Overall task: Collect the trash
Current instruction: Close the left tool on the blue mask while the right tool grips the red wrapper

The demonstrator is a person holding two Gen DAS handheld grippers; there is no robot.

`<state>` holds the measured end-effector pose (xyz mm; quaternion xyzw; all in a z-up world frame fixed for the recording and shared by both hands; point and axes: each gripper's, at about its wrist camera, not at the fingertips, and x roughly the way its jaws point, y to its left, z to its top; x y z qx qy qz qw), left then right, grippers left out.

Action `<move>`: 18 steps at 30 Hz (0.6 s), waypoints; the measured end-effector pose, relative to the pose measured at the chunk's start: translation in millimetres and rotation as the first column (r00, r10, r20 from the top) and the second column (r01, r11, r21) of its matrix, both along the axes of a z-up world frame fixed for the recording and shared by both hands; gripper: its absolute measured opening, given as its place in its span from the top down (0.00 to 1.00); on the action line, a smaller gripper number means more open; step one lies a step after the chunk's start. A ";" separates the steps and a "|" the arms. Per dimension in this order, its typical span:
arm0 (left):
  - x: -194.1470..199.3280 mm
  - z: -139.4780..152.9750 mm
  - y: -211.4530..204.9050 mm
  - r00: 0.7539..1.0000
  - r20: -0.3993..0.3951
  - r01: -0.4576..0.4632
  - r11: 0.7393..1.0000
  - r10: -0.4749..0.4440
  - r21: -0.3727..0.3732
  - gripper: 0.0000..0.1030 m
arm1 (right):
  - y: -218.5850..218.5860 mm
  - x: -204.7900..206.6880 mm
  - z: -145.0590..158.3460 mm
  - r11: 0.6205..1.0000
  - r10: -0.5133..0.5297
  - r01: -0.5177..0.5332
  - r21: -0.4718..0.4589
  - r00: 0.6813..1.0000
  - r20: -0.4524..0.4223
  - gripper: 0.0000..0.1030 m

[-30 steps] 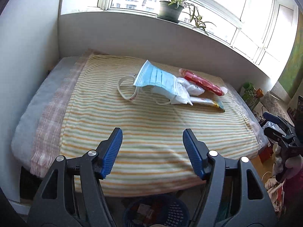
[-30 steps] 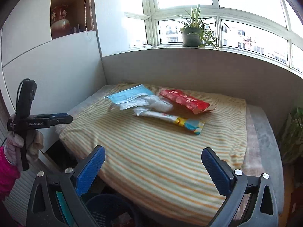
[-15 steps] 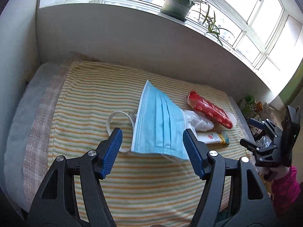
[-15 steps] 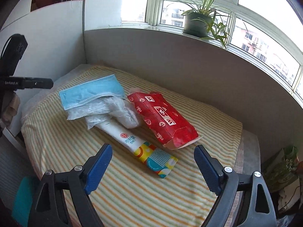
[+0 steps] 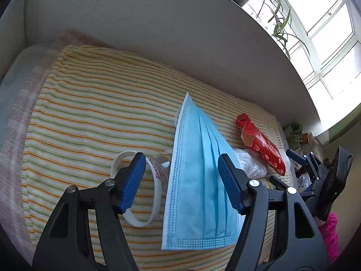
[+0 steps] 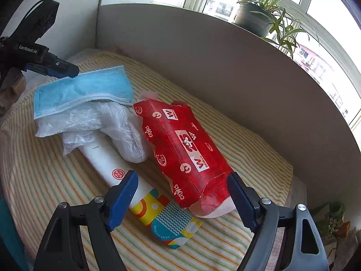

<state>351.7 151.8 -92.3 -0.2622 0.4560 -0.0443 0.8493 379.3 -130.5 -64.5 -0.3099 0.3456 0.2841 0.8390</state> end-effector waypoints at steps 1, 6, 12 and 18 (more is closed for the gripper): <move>3.3 -1.4 0.6 1.000 -0.002 0.001 1.000 -0.001 0.000 0.34 | 2.0 2.0 -2.7 1.000 0.002 -0.002 -0.017 1.000 0.009 0.21; 8.0 -4.0 0.3 1.000 -0.004 0.004 1.000 -0.004 -0.029 0.34 | 9.4 14.1 -12.4 0.997 0.002 0.000 -0.075 1.000 0.028 0.27; 8.8 1.3 -4.0 0.999 0.015 0.039 0.998 -0.038 -0.042 0.49 | 7.4 25.7 -15.2 0.997 -0.006 0.009 -0.078 0.999 0.035 0.42; 9.3 4.6 -13.6 0.998 0.022 0.064 0.997 -0.063 -0.041 0.51 | 7.7 25.3 -11.7 0.997 -0.005 0.009 -0.079 0.999 0.046 0.45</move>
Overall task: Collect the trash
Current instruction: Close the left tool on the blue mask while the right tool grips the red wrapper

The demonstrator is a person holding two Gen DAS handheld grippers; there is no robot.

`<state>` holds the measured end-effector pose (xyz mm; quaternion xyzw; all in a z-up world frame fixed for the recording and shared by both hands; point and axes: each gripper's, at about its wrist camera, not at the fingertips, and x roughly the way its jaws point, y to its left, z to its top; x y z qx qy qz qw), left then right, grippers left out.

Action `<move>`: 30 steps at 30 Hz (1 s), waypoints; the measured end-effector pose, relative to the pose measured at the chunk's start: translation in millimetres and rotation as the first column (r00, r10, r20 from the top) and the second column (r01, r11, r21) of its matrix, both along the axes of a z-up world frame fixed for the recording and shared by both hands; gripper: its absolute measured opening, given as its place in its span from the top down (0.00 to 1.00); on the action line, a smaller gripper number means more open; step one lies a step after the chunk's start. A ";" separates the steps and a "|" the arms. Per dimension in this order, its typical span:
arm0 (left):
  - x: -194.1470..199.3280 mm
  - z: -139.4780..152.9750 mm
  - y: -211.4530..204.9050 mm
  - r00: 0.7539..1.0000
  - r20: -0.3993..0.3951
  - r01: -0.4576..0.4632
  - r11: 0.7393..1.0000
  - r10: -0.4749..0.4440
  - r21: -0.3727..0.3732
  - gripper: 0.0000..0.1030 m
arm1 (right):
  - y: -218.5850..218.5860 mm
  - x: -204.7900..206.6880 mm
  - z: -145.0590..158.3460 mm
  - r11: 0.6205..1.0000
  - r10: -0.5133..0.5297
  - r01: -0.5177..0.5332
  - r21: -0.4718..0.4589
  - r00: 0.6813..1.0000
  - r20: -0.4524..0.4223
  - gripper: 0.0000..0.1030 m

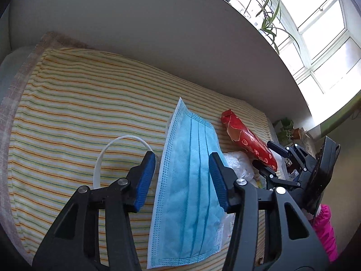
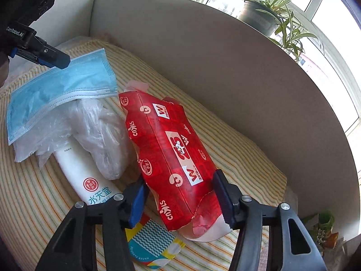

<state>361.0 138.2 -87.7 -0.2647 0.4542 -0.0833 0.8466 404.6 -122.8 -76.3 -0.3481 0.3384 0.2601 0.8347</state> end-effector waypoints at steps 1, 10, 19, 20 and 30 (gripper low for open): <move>0.9 -0.2 -2.5 1.000 0.001 0.002 1.000 -0.002 0.001 0.57 | 0.7 -0.3 0.0 1.000 -0.001 0.001 -0.001 1.000 0.001 0.45; -1.1 -0.5 -16.5 0.999 0.006 0.045 0.999 -0.045 0.024 0.84 | 7.6 9.4 -6.1 0.999 -0.032 0.033 -0.016 0.999 0.011 0.45; -9.9 9.1 -15.6 0.998 0.052 0.020 1.000 -0.020 0.008 0.99 | 8.0 9.3 -0.8 0.999 -0.053 0.054 -0.001 0.998 0.014 0.62; -10.4 11.1 -15.8 0.998 0.057 0.022 1.000 -0.022 0.008 1.00 | 7.6 7.8 1.0 0.999 -0.053 0.053 0.001 0.998 0.020 0.64; -9.2 3.4 -16.6 1.000 0.020 0.010 0.999 -0.010 -0.032 0.83 | 2.1 0.2 14.8 0.998 -0.060 0.059 0.027 0.998 0.032 0.76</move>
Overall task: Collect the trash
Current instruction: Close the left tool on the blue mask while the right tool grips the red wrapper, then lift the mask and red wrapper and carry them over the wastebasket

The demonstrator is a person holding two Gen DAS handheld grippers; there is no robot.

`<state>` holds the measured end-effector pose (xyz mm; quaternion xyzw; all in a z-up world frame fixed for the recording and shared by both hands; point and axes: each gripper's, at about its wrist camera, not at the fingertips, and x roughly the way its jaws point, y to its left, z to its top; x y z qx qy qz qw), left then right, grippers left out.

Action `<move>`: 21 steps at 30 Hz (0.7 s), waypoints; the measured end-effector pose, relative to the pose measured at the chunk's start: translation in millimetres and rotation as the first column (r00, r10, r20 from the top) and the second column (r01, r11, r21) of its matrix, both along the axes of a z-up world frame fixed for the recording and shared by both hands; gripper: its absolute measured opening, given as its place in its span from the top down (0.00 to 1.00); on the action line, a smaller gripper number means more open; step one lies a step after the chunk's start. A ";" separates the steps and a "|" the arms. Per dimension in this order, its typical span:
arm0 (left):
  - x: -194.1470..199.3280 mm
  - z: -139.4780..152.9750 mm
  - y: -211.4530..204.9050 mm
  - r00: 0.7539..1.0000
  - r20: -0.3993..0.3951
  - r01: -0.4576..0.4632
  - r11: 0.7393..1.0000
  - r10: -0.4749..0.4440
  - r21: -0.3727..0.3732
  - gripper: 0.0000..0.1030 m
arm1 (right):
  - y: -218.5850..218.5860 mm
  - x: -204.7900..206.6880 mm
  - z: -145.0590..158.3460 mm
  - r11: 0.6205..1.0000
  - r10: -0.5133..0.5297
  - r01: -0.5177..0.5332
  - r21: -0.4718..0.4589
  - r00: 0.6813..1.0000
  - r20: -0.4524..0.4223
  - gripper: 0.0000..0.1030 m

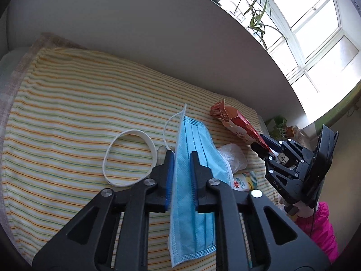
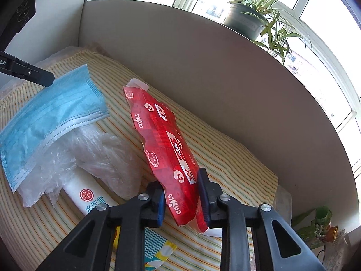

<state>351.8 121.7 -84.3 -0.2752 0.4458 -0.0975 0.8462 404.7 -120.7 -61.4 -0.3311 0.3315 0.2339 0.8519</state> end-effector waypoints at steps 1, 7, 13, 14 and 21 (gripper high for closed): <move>0.7 -3.2 -0.9 1.000 -0.010 -0.002 1.000 0.002 0.001 0.79 | -0.2 -0.6 0.3 1.000 0.001 -0.001 0.001 1.000 -0.001 0.76; -1.3 -18.2 -1.0 1.000 -0.008 -0.017 0.999 0.016 -0.052 0.81 | 0.4 -0.9 -0.7 1.000 0.011 -0.011 -0.008 1.000 -0.001 0.76; -9.7 -6.0 4.7 0.998 0.044 -0.043 0.996 0.046 -0.075 1.00 | 0.8 -1.9 0.9 1.000 0.004 -0.004 -0.015 1.000 0.021 0.84; -12.1 -2.3 5.1 0.997 0.052 -0.044 0.996 0.048 -0.073 1.00 | 0.2 -2.6 2.5 1.000 0.004 -0.003 -0.012 1.000 0.024 0.86; -28.1 14.3 4.5 0.995 0.095 -0.026 0.997 0.033 -0.078 1.00 | -10.6 -6.6 20.3 0.998 -0.013 0.013 0.067 1.000 0.004 0.95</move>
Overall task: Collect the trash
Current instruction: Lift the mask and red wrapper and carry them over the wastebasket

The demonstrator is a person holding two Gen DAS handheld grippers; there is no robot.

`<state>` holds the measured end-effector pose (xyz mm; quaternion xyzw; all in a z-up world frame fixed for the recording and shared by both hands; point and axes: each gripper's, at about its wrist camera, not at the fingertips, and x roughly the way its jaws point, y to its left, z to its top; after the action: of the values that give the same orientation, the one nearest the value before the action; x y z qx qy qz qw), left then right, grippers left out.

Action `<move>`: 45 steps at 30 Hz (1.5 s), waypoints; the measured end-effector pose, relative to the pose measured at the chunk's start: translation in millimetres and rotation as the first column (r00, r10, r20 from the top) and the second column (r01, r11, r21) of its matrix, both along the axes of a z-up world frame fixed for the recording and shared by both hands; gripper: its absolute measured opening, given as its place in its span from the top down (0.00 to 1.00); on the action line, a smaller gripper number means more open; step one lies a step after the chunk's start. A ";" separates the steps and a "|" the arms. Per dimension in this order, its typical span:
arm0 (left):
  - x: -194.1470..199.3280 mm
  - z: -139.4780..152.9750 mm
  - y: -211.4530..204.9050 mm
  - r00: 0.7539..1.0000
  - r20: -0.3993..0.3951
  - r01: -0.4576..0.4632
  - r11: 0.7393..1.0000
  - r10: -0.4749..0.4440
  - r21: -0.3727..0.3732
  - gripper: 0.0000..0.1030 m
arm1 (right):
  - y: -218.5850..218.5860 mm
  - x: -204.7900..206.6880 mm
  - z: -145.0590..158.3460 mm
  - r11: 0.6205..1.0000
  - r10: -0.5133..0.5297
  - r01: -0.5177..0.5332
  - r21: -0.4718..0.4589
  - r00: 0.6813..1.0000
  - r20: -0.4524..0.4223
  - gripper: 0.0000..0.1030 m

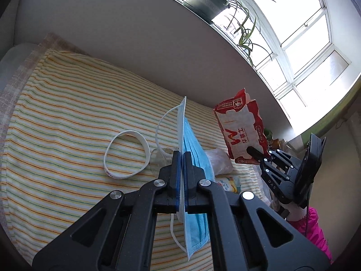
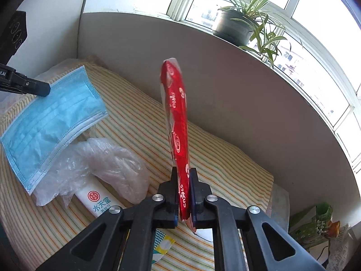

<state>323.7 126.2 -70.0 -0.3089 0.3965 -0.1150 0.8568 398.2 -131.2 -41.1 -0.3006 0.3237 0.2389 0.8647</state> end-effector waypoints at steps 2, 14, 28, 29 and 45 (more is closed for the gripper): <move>1.6 -5.3 1.1 1.000 -0.015 0.007 1.000 -0.008 -0.024 1.00 | -2.2 -2.1 2.5 1.000 -0.003 0.003 0.015 1.000 -0.008 0.96; 27.0 -40.6 -13.8 0.993 -0.114 -0.019 0.999 0.014 -0.047 0.88 | -6.5 -18.6 6.3 1.000 0.010 -0.010 0.022 1.000 0.006 0.96; -4.7 -12.3 7.9 0.999 0.023 -0.045 0.996 0.047 -0.072 1.00 | -17.2 -37.5 24.1 0.995 -0.001 -0.001 0.102 1.000 0.018 0.96; -5.5 -11.8 7.2 0.999 0.026 -0.046 0.997 0.047 -0.058 1.00 | -18.3 -40.6 26.2 0.994 0.000 -0.002 0.113 1.000 0.016 0.96; -21.9 -44.6 -4.7 0.999 -0.027 -0.050 0.989 0.047 -0.138 0.98 | -42.9 -100.8 52.2 0.976 0.014 -0.021 0.218 0.999 0.034 0.96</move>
<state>301.8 121.5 -114.6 -0.3785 0.3900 -0.1177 0.8312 297.4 -174.1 11.1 -0.2103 0.2789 0.2760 0.8954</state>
